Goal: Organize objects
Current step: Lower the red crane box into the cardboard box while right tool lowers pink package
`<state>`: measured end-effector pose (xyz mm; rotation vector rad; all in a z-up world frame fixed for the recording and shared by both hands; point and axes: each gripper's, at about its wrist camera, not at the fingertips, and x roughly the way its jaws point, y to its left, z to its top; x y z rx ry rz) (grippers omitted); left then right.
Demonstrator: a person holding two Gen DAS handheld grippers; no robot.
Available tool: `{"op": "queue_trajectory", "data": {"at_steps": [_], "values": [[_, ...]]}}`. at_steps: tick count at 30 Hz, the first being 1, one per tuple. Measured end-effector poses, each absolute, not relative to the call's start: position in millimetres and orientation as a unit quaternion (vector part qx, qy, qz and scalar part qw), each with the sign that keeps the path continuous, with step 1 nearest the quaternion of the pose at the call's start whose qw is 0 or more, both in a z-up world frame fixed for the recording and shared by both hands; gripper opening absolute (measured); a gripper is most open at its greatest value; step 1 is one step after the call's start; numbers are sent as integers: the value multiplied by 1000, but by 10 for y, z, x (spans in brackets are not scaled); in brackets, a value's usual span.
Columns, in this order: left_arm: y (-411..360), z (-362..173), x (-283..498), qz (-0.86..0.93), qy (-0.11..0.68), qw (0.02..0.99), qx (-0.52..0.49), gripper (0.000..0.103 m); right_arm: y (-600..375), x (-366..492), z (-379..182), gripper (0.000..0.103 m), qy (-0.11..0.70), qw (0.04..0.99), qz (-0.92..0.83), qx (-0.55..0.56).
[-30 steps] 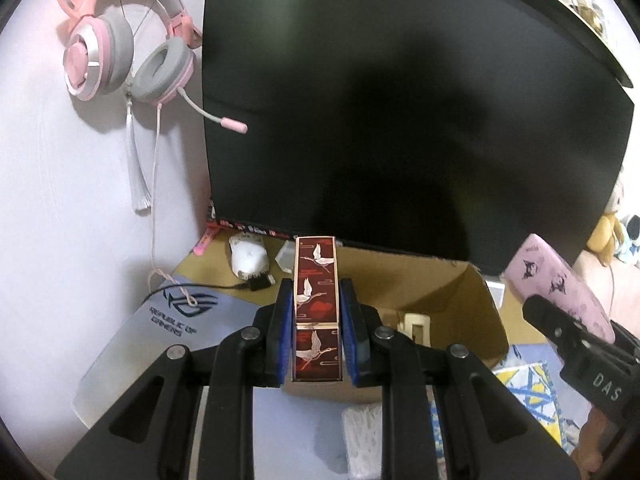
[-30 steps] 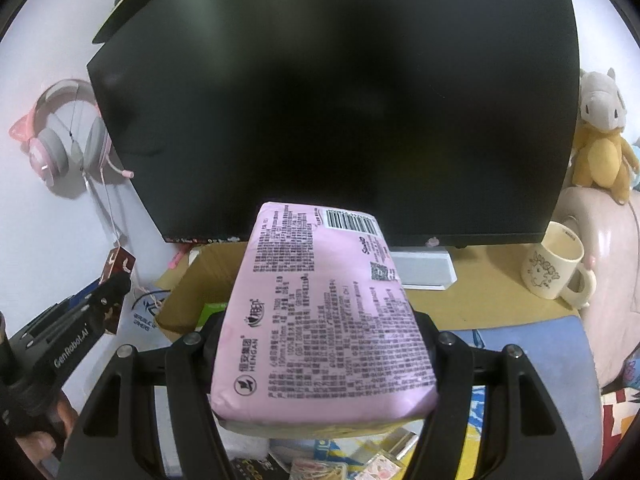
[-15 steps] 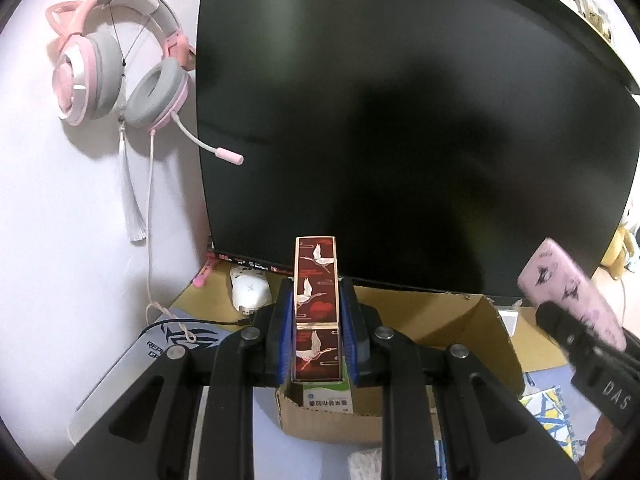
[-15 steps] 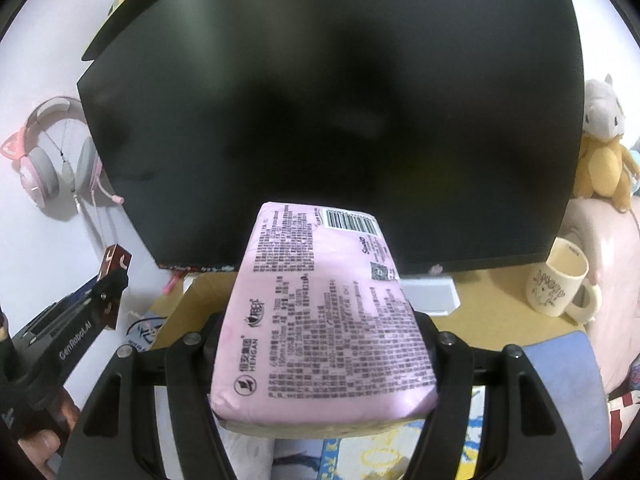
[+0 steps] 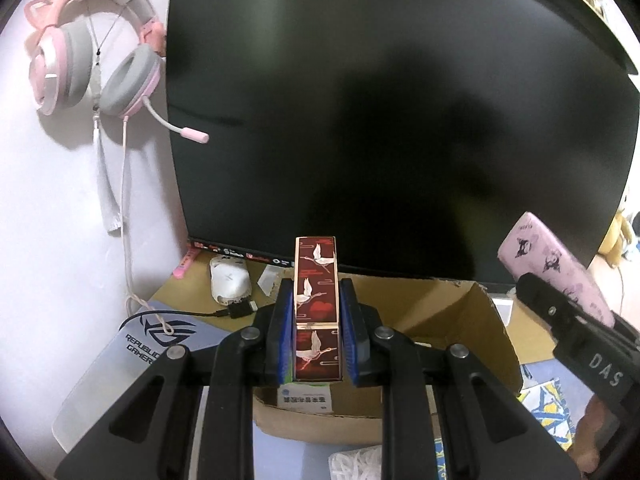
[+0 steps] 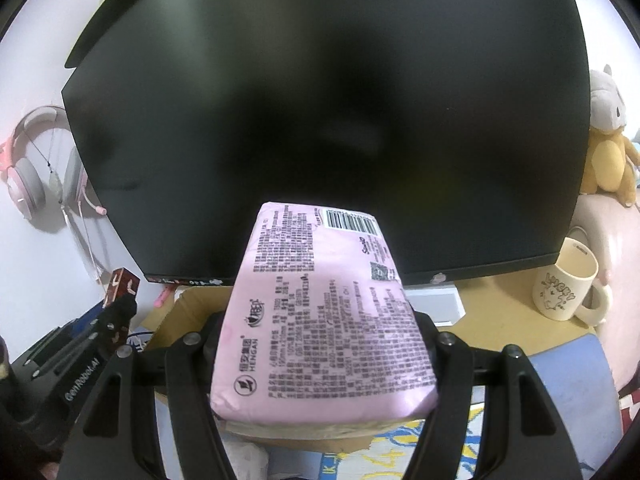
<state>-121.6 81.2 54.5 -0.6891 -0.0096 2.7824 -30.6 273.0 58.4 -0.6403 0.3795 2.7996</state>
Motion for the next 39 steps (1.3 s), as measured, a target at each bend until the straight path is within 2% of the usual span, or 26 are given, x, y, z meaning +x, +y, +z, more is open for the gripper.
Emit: {"op": "queue_trajectory", "data": {"at_steps": [10, 22, 28, 31, 39], "values": [[899, 481, -1244, 959, 8, 147, -241, 20, 2815, -351, 484, 71, 119, 119, 956, -238], [755, 374, -1416, 953, -33, 163, -252, 20, 2792, -422, 356, 71, 100, 132, 951, -261], [700, 279, -1463, 954, -52, 177, -237, 20, 2778, -470, 302, 71, 130, 108, 948, -268], [641, 209, -1544, 950, -84, 170, -247, 20, 2705, -521, 254, 71, 114, 113, 948, -273], [622, 110, -1642, 948, -84, 161, -263, 20, 2481, -597, 111, 71, 74, 117, 953, -268]]}}
